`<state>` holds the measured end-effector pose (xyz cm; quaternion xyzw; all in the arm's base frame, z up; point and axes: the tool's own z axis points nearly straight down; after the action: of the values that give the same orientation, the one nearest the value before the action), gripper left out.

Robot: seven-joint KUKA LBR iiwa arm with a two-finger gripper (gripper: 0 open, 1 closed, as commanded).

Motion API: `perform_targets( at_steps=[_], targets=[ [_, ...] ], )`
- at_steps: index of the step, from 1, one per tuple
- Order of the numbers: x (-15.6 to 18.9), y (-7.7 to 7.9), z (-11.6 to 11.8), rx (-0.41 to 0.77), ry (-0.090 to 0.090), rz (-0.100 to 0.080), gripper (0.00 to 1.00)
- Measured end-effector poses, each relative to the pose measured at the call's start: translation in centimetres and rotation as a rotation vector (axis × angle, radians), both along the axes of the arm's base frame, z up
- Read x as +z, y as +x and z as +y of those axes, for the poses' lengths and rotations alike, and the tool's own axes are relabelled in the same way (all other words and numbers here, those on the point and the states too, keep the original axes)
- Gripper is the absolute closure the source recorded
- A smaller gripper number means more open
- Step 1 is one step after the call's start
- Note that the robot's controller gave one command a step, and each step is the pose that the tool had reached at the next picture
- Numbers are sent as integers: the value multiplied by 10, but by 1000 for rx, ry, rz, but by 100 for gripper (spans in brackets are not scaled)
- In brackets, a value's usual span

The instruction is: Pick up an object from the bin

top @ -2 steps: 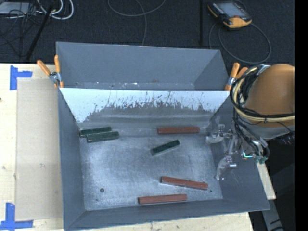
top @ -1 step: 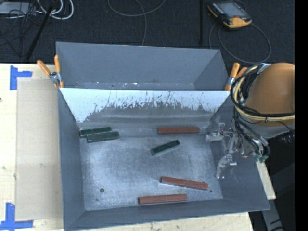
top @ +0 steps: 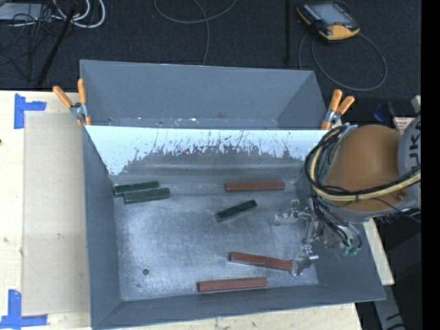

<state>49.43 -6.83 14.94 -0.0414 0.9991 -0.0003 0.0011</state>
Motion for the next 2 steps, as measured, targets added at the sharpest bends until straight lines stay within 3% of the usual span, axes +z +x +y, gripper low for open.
perform_targets(
  at_steps=[1, 2],
  targets=[
    [6, -25, 44, 177, 1, 5, 0],
    [0, -22, 47, 125, 1, 5, 0]
  ],
)
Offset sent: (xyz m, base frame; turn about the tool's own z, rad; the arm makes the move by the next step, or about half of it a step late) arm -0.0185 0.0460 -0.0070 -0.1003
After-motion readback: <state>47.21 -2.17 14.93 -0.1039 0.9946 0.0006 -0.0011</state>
